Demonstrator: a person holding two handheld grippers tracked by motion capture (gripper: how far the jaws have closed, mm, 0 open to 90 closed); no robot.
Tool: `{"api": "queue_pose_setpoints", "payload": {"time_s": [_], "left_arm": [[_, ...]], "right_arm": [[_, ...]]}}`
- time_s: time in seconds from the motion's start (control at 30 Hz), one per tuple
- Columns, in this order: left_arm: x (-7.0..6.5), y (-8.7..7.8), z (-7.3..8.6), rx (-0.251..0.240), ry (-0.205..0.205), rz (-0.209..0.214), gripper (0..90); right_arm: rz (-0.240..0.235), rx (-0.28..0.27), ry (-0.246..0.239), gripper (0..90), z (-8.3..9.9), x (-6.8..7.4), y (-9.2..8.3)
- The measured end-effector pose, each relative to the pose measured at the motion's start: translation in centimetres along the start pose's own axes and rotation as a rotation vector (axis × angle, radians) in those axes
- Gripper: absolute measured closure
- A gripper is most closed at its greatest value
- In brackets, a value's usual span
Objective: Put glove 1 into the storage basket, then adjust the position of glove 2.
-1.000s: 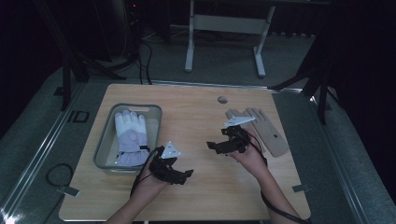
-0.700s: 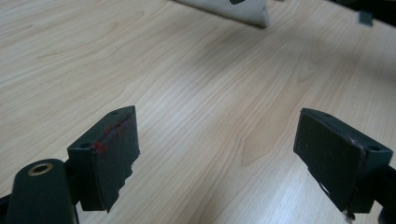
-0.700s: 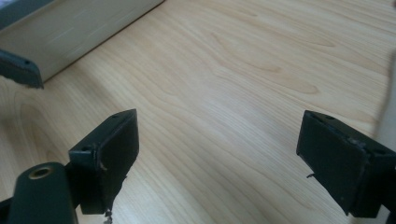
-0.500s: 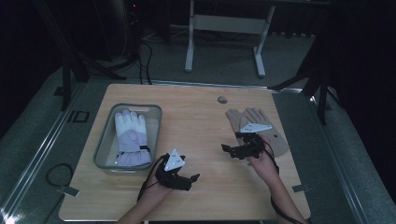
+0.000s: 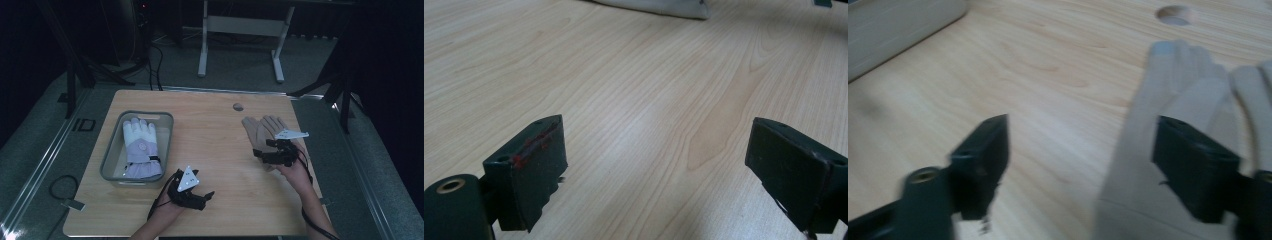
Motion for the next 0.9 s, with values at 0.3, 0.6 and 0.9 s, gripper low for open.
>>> {"api": "queue_pose_setpoints", "payload": {"time_s": [0.3, 0.6, 0.9], "left_arm": [[-0.1, -0.4, -0.2, -0.038, -0.001, 0.010, 9.6], [0.3, -0.6, 0.0, -0.055, -0.016, 0.018, 9.6], [0.5, -0.8, 0.0, -0.055, -0.024, 0.017, 9.7]], "right_arm": [[0.086, 0.046, 0.024, 50.0, -0.4, -3.9, 1.5], [0.130, 0.106, 0.023, 47.6, -0.9, -5.8, 4.2], [0.158, 0.151, -0.016, 47.9, 0.1, -6.3, 6.0]]}}
Point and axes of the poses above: each handheld gripper's, and its own axes: y roughly forward along the jaws, z roughly out of its underside, x roughly to its left, the point moved 2 cm from there along y, roughly forward along the jaws, and after that the axes turned 7 degrees about x, right-handed, at the moved point
